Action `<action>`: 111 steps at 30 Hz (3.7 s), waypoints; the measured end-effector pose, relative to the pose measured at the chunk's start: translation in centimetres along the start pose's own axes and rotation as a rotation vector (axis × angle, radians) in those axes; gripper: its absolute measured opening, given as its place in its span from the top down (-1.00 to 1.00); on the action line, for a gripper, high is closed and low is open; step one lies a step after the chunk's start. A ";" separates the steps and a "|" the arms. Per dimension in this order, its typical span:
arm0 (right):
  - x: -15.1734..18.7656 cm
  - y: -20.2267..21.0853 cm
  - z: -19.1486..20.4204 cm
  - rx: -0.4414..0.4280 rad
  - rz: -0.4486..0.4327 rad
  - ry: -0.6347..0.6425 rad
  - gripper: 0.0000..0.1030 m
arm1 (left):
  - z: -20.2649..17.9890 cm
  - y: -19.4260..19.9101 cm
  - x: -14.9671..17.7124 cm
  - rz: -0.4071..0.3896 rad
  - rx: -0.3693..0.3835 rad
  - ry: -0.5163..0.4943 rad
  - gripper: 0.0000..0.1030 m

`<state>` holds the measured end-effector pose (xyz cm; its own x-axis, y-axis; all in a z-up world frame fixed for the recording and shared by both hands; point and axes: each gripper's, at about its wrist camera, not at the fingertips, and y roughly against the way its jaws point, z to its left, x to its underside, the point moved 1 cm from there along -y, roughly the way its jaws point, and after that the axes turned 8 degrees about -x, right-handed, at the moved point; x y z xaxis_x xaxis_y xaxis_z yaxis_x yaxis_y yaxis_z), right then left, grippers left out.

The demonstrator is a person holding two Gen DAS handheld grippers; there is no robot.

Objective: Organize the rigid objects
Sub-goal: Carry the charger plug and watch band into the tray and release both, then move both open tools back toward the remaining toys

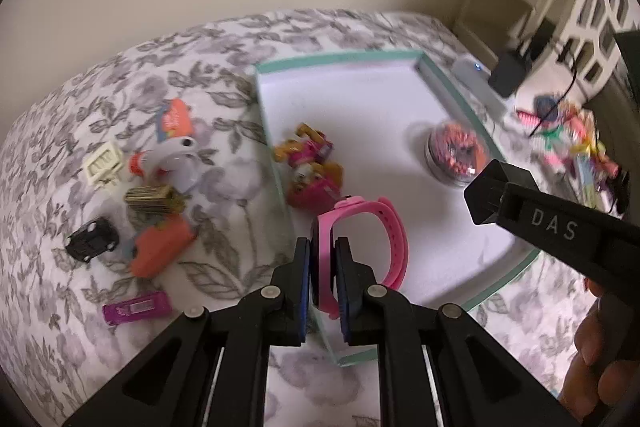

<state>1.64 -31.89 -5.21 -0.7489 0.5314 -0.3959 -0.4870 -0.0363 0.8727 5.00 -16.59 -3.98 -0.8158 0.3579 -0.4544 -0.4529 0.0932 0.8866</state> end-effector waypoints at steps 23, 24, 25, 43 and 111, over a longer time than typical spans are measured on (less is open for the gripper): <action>1.4 -2.8 -0.5 0.078 0.102 0.010 -0.10 | -1.6 -3.5 1.2 0.096 0.026 -0.031 0.73; 1.3 -2.7 -0.5 0.078 0.099 0.013 -0.10 | -1.5 -3.5 1.1 0.094 0.031 -0.025 0.71; 1.3 -2.6 -0.3 0.076 0.093 0.016 -0.11 | -1.4 -3.4 1.1 0.090 0.037 -0.021 0.67; -0.2 2.9 1.1 0.040 -0.099 0.037 -0.42 | 1.4 -0.1 -0.5 -0.059 0.041 0.061 -0.22; 3.0 1.7 13.4 -0.134 -0.106 0.347 -1.00 | 23.5 2.0 3.2 -0.099 -0.137 0.717 -0.91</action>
<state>4.53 -18.99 -1.05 -0.7880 0.2209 -0.5747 -0.6066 -0.1188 0.7861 9.95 6.61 -1.63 -0.7821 -0.3461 -0.5182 -0.5394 -0.0401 0.8411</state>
